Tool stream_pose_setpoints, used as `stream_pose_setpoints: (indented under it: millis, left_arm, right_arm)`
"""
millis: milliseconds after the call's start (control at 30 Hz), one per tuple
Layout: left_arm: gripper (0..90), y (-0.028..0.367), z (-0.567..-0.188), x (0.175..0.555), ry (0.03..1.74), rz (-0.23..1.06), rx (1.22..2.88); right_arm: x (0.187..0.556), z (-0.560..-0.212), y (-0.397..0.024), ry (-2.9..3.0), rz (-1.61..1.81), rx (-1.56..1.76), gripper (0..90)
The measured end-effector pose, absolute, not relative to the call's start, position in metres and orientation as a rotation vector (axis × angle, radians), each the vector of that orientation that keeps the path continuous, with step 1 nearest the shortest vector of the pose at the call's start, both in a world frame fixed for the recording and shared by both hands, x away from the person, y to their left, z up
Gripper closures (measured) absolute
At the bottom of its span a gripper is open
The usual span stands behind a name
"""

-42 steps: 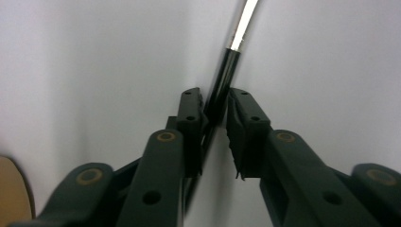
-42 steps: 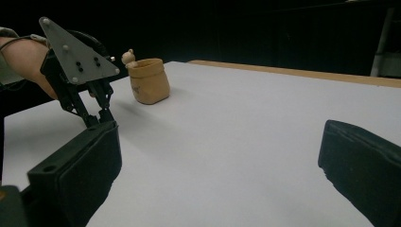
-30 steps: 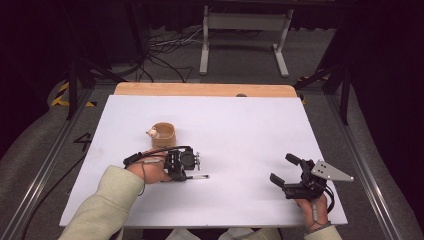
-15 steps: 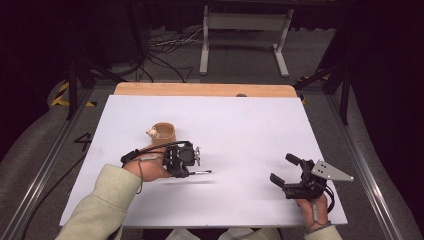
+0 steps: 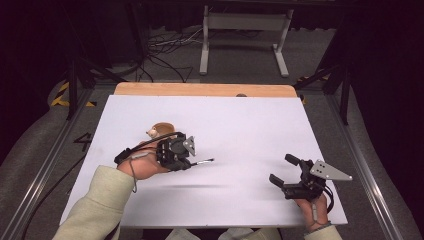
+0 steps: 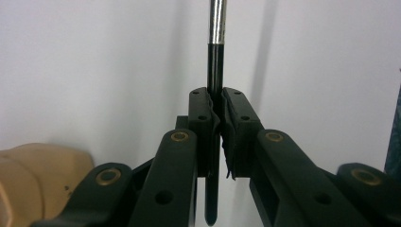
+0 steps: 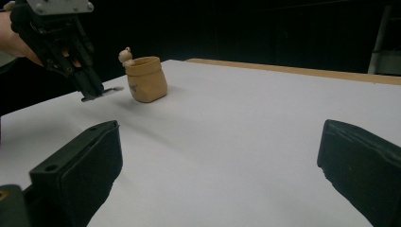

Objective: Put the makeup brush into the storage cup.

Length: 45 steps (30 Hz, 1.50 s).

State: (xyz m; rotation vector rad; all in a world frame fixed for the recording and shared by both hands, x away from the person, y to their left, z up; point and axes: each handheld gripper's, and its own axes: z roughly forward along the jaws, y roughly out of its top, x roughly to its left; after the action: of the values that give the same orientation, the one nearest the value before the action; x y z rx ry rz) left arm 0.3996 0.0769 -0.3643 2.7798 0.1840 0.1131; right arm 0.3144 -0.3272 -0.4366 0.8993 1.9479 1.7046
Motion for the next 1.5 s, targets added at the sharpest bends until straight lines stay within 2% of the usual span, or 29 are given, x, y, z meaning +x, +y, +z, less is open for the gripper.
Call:
stream_pose_setpoints:
  millis: [667,1133,1500]
  left_arm:
    - [83.3,0.107,-0.343,0.403,0.317,0.14,2.473]
    - [83.4,0.117,-0.335,0.403,0.397,0.153,2.343]
    - [83.4,0.124,-0.328,0.404,0.487,0.211,2.21]
  right_arm:
    - [0.313,-0.435,-0.325,1.951,1.694,0.841,0.0]
    - [0.313,-0.435,-0.327,1.941,1.714,0.841,0.0]
    - [0.313,-0.435,-0.327,1.94,1.719,0.843,0.0]
